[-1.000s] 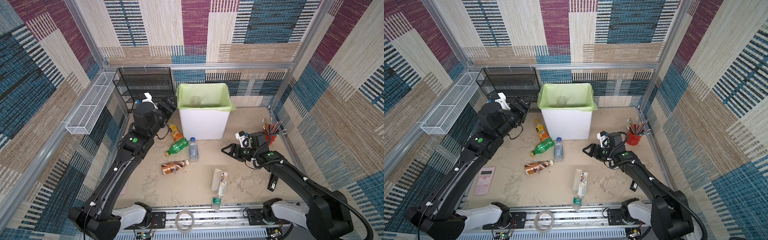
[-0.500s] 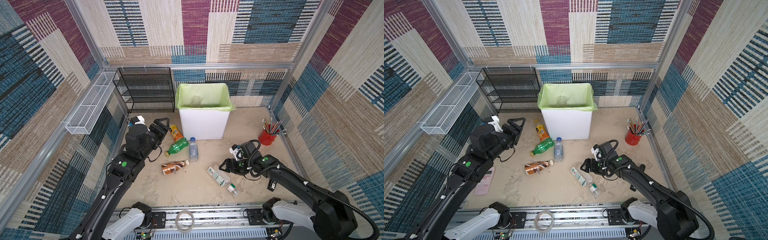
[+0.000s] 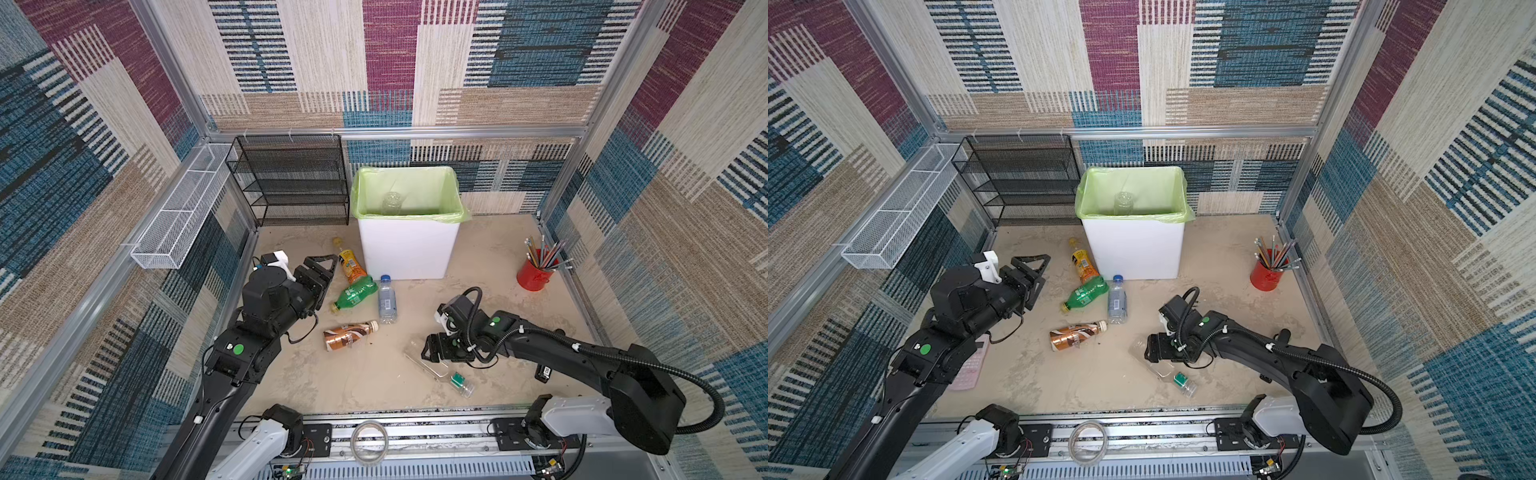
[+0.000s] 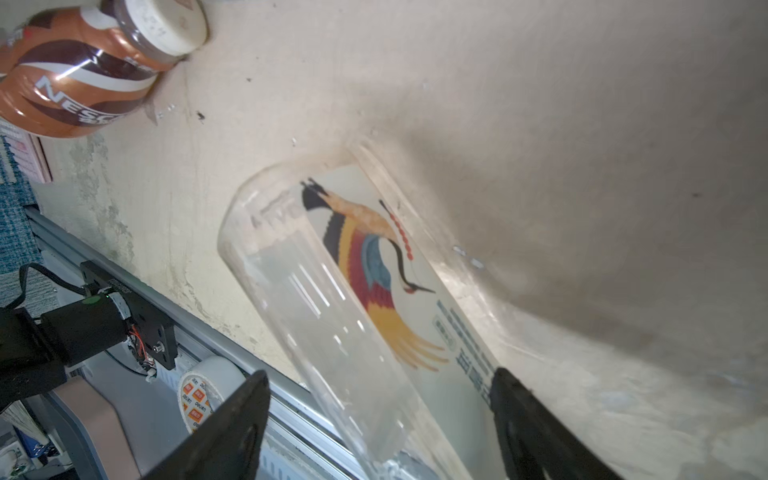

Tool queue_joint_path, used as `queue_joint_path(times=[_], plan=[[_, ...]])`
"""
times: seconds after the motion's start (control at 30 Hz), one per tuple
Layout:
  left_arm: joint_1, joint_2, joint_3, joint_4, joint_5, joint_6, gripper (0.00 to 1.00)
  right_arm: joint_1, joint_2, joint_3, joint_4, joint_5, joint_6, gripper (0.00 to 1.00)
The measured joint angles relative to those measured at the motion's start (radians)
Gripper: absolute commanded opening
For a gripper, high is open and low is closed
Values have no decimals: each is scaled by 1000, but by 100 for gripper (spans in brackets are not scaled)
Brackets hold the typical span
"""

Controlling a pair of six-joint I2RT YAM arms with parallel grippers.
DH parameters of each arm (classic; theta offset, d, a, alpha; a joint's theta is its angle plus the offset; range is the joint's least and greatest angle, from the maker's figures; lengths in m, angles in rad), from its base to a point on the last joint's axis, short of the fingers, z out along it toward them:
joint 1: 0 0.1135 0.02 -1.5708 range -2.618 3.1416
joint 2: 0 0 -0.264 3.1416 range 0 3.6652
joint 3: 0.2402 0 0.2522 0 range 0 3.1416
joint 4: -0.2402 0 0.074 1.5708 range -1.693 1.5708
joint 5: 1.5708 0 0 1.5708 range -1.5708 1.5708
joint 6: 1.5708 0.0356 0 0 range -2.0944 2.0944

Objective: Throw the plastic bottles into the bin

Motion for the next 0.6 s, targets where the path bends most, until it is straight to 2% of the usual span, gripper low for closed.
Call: queue_joint_path(times=[0.3,0.43,0.6], plan=[[5,-108,-98,-47,62,-54,77,124,130,56,-15,93,10,86],[8,-126,-104,-55,74,-58,77,155,195,69,-57,142,8,80],[11,-116,-103,-60,78,-62,77,161,203,71,-63,178,-3,70]])
